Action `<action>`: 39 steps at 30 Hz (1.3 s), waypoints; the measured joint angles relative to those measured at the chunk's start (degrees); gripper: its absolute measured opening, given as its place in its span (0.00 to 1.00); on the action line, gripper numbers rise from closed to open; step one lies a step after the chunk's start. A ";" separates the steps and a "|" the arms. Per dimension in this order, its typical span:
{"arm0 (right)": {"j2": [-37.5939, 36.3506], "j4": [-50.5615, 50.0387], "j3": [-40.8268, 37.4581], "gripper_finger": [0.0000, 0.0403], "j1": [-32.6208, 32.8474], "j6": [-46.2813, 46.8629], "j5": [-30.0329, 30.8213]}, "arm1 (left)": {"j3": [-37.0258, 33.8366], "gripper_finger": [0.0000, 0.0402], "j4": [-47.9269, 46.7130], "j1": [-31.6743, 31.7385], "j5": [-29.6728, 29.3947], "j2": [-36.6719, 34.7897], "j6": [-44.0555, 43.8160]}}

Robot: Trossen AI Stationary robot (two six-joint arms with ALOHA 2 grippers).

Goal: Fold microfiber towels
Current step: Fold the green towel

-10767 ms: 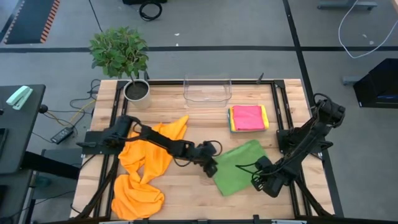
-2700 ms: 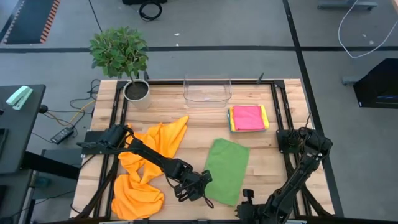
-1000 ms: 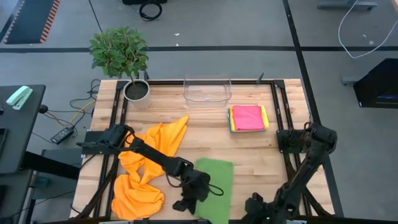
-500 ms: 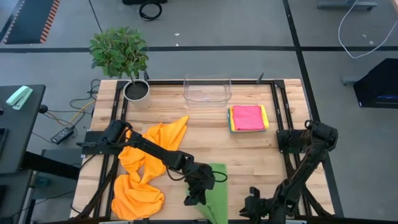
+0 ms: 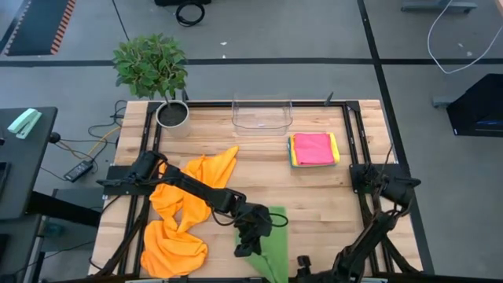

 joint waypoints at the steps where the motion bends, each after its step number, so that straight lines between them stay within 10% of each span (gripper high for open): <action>1: 1.00 -0.08 0.65 0.50 -0.01 0.39 0.02 | 0.00 0.00 -0.19 -0.15 0.00 0.00 0.18; 24: 6.28 1.02 3.75 0.43 -0.07 5.32 4.64 | 0.00 0.00 -2.57 -1.51 0.87 0.00 2.07; 39: 6.02 -2.44 3.75 0.04 -0.06 5.89 6.03 | 0.00 0.00 -2.47 -1.37 1.06 -0.02 2.40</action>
